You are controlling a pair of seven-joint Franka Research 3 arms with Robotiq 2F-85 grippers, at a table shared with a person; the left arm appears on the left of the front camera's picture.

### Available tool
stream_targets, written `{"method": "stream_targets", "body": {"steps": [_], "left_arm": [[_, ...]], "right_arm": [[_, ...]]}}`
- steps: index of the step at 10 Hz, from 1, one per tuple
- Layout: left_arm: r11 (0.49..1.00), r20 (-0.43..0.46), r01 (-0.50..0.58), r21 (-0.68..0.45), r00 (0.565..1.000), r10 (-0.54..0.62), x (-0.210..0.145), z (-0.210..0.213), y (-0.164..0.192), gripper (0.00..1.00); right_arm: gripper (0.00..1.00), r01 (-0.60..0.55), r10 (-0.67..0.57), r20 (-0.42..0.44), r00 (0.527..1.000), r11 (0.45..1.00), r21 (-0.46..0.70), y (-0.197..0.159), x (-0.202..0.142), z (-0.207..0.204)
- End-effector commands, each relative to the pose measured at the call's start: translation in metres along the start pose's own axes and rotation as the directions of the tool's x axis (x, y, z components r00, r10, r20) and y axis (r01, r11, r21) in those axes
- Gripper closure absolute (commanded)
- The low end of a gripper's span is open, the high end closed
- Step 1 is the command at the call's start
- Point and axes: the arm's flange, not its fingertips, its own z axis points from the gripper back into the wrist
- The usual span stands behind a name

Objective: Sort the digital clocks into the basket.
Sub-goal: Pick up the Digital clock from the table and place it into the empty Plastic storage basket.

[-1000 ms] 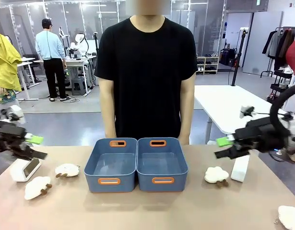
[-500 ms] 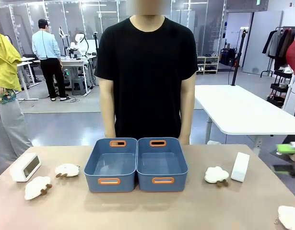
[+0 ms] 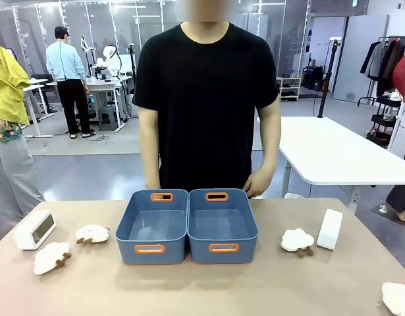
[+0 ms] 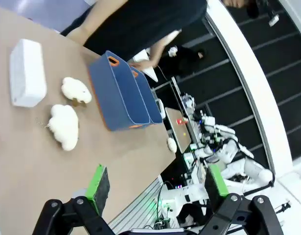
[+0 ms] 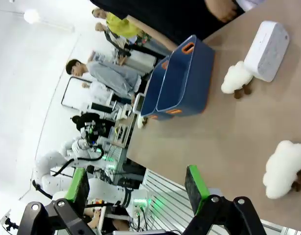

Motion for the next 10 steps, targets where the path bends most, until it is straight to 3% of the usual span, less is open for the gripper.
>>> {"method": "stream_targets", "body": {"steps": [1, 3, 4, 10], "left_arm": [[0.999, 0.07, -0.047, 0.014, 0.997, 0.046, -0.006, 0.015, -0.01, 0.0], [0.997, 0.118, -0.067, 0.04, 0.991, 0.062, -0.004, 0.01, -0.011, 0.0], [0.999, 0.061, -0.044, 0.023, 0.997, 0.043, -0.008, 0.024, -0.003, 0.0], [0.999, 0.061, -0.044, 0.023, 0.997, 0.043, -0.008, 0.024, -0.003, 0.0]], "right_arm": [[0.0, -0.031, 0.031, 0.043, 0.999, 0.999, -0.012, 0.004, -0.049, -0.013], [0.0, -0.046, 0.049, 0.09, 0.995, 0.998, -0.033, 0.004, -0.046, -0.01], [0.0, -0.011, 0.012, 0.058, 0.998, 1.0, -0.009, 0.002, -0.01, 0.021], [0.0, -0.011, 0.012, 0.058, 0.998, 1.0, -0.009, 0.002, -0.01, 0.021]]}}
